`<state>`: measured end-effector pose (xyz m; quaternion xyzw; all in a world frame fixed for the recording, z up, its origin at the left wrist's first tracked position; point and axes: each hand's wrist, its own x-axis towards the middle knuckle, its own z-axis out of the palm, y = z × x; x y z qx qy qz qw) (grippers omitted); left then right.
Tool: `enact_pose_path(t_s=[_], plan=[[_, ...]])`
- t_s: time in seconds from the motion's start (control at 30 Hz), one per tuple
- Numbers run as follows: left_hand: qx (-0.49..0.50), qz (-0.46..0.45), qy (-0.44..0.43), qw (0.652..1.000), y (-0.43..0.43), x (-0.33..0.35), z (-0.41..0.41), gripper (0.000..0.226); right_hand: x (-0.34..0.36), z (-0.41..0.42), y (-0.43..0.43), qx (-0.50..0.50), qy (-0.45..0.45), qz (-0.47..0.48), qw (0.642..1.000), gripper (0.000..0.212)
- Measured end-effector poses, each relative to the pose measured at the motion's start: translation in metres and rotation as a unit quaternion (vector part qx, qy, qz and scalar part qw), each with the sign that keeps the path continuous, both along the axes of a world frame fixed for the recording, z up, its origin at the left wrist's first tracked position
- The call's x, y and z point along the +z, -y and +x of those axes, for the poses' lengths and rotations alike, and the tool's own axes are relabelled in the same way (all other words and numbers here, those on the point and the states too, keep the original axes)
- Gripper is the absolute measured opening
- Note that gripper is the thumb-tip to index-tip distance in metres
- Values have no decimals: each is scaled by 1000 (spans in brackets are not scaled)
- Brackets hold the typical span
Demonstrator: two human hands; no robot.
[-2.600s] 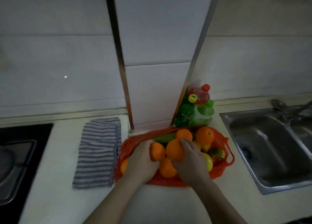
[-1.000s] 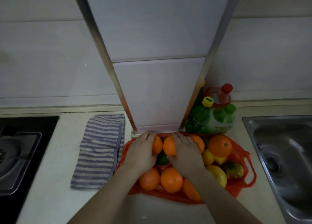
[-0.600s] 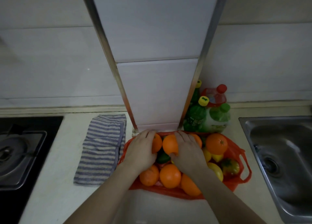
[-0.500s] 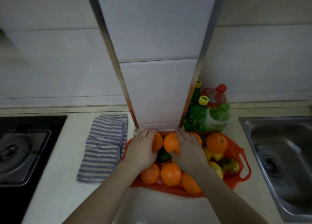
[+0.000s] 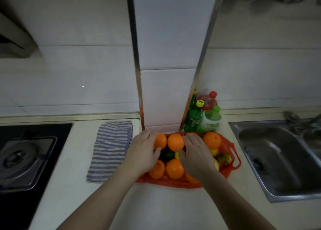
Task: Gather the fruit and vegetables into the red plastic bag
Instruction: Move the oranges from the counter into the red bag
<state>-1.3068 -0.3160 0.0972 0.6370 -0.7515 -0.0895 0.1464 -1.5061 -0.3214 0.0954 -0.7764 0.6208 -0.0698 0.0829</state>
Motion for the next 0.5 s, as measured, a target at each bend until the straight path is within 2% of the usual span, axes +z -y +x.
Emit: enact_pose_path(t_s=[0.2, 0.5], plan=[[-7, -34, -21, 999, -43, 19, 35, 46, 23, 31, -44, -14, -5, -49, 999, 54], [18, -52, -24, 998, -108, 39, 95, 44, 43, 80, -102, -13, 19, -117, 993, 51]])
